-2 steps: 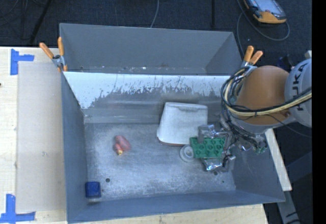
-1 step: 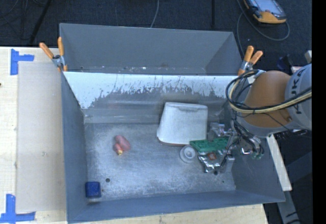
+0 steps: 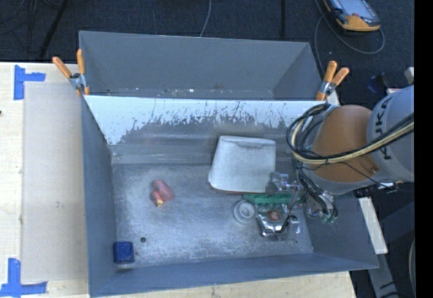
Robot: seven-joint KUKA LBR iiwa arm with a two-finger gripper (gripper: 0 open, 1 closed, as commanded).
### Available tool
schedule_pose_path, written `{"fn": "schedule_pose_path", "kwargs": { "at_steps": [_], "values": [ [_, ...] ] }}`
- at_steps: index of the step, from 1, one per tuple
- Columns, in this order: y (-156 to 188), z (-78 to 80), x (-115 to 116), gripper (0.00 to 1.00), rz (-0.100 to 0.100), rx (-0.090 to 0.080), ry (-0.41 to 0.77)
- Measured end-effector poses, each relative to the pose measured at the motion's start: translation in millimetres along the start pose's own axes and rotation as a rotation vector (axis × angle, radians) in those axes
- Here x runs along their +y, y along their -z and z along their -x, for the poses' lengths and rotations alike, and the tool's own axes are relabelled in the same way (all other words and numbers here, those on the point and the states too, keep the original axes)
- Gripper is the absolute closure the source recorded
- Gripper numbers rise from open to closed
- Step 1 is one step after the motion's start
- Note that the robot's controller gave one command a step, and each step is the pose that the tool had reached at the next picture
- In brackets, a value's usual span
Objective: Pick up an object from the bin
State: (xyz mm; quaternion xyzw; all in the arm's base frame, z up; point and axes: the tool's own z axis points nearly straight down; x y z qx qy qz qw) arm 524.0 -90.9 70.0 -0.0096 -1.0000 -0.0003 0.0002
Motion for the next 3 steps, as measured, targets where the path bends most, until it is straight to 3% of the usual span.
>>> {"fn": "schedule_pose_path", "kwargs": {
  "at_steps": [1,2,3],
  "values": [
    [3,2.2,-1,1.00,-0.001,-0.006,0.004],
    [72,-16.6,-4,1.00,-0.001,-0.004,0.163],
    [161,-19.7,0,1.00,-0.002,-0.009,0.172]
  ]
}}
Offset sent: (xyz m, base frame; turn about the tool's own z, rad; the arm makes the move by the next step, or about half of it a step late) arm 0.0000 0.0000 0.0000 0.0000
